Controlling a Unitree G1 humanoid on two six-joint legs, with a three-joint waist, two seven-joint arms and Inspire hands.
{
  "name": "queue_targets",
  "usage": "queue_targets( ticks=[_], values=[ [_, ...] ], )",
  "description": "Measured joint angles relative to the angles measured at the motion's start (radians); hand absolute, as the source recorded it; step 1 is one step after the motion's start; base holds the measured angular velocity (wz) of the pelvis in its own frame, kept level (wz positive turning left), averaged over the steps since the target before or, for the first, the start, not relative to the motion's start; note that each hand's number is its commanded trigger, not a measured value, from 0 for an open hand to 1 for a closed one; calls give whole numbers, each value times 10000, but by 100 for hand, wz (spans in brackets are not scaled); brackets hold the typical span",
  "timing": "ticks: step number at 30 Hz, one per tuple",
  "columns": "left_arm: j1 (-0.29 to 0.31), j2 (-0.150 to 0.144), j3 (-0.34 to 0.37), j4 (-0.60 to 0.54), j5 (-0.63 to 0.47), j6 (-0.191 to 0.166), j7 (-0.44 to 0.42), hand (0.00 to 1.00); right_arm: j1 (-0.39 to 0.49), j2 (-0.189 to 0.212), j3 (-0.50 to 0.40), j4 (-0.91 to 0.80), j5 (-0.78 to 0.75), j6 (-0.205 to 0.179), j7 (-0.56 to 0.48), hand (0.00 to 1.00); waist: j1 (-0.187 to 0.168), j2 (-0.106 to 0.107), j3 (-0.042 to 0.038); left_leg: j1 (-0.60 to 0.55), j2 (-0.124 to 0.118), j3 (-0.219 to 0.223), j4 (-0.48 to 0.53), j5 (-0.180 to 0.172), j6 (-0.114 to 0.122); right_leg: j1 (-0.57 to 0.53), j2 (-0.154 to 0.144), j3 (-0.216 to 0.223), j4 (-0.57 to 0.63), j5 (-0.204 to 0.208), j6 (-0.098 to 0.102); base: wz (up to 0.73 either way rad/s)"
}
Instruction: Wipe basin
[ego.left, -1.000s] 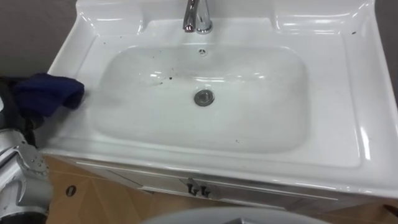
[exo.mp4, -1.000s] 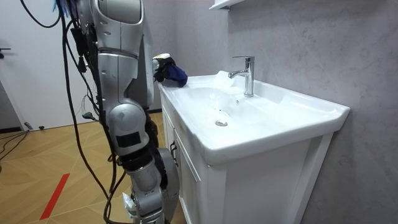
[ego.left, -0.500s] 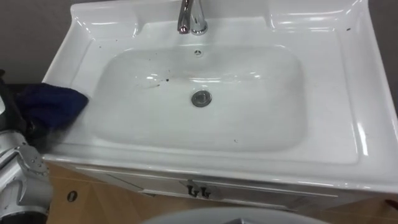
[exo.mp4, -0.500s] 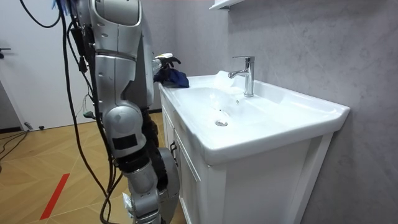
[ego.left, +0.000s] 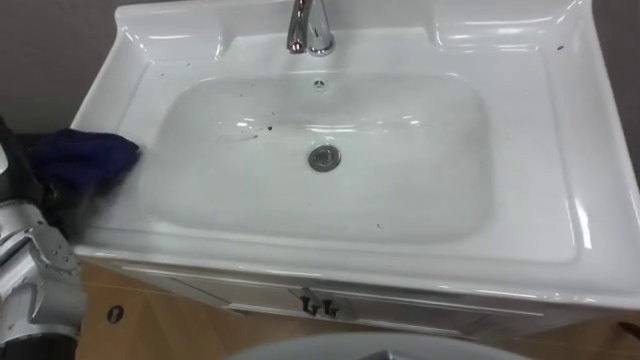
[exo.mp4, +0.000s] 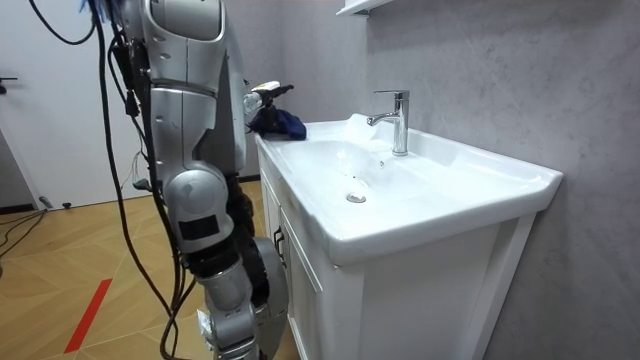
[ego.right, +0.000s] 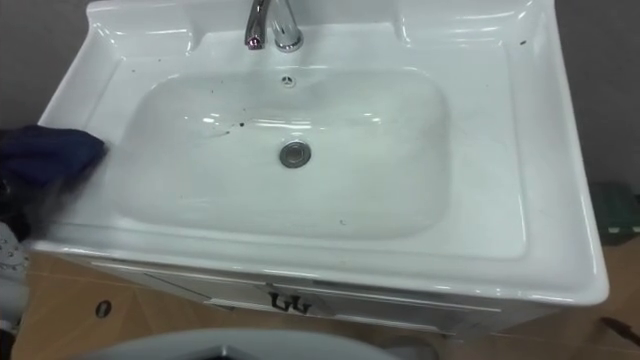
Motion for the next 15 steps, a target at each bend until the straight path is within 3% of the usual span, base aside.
queue_targets(
  ticks=[6,10,15],
  values=[
    [-34,-7,-55,-715,-2682,-339,-108,0,-42,109,157,28,42,-206,-49,0,-76,-74,45,17,-72,-65,-2,0,1,53,-12,-16,5,-27,46,3],
    [-98,-7,-64,-1117,-4084,-814,-594,0,-146,130,167,11,39,-418,-47,0,-95,-191,56,7,-87,-49,0,0,1,39,-22,-2,1,-35,60,-1],
    [-191,-9,-87,-1624,-4403,-1152,-1335,0,-180,132,185,0,30,-573,-30,0,-90,-260,48,-26,-93,-56,1,-1,2,43,-26,-31,25,-34,60,0]
  ],
)
